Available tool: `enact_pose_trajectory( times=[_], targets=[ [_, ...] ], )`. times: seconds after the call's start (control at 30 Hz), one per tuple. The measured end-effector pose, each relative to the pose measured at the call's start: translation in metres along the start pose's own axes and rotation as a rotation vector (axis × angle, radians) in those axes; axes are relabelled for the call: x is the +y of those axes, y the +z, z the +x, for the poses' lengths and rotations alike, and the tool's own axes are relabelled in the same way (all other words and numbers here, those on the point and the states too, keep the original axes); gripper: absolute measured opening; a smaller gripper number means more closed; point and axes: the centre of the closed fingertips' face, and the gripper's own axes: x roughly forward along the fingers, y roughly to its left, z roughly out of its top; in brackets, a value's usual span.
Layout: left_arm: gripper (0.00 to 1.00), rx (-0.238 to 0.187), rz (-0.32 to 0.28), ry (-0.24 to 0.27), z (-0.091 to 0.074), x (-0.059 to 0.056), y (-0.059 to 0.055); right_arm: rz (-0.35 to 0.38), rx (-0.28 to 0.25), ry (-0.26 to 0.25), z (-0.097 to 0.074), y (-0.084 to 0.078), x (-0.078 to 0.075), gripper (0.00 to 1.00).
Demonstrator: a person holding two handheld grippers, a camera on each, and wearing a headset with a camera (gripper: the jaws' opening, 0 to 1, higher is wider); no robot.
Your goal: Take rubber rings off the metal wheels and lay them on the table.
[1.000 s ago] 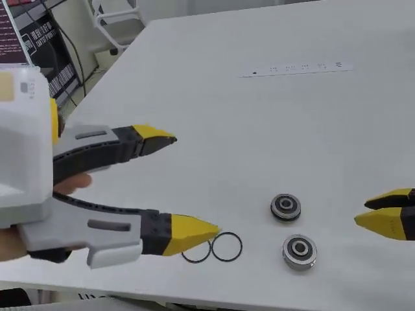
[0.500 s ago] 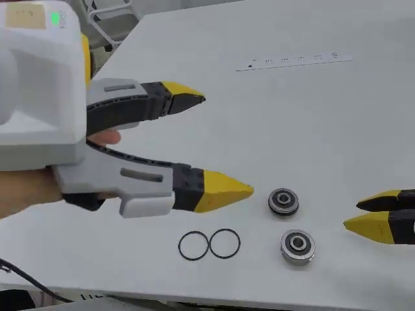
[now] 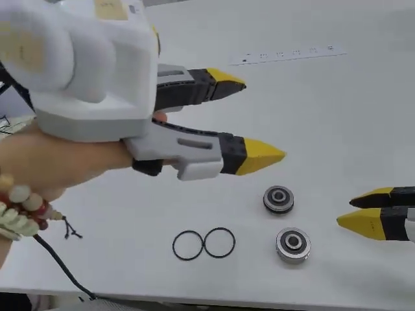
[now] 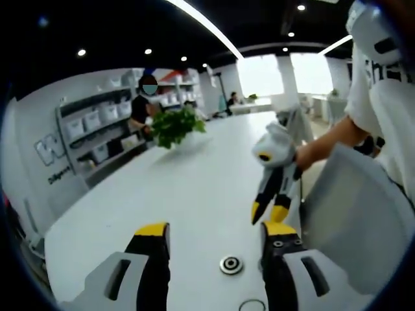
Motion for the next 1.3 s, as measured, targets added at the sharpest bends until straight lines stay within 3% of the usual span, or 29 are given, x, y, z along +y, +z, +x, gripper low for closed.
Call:
enact_pose_trajectory(
  times=[0.23,0.5,0.83,0.9,1.1,1.3],
  targets=[
    [0.50,0.034,-0.015,-0.007,0.028,0.000,-0.022,0.009,-0.004,-0.006,0.001,0.001,-0.006,0.28],
    [0.41,0.103,-0.043,-0.063,0.057,-0.010,-0.061,0.006,0.007,0.000,0.008,0.005,-0.008,0.28],
    [0.29,0.149,-0.107,-0.069,0.071,-0.015,-0.100,-0.002,0.025,0.024,0.020,0.008,-0.006,0.27],
    [0.27,0.175,-0.116,-0.073,0.072,-0.017,-0.109,-0.004,0.027,0.029,0.022,0.009,-0.005,0.27],
    [0.23,0.196,-0.131,-0.054,0.076,-0.018,-0.122,-0.024,0.046,0.031,0.029,0.008,-0.006,0.27],
    [0.20,0.189,-0.157,-0.055,0.076,-0.019,-0.123,-0.064,0.063,0.026,0.035,0.009,-0.007,0.27]
  ],
)
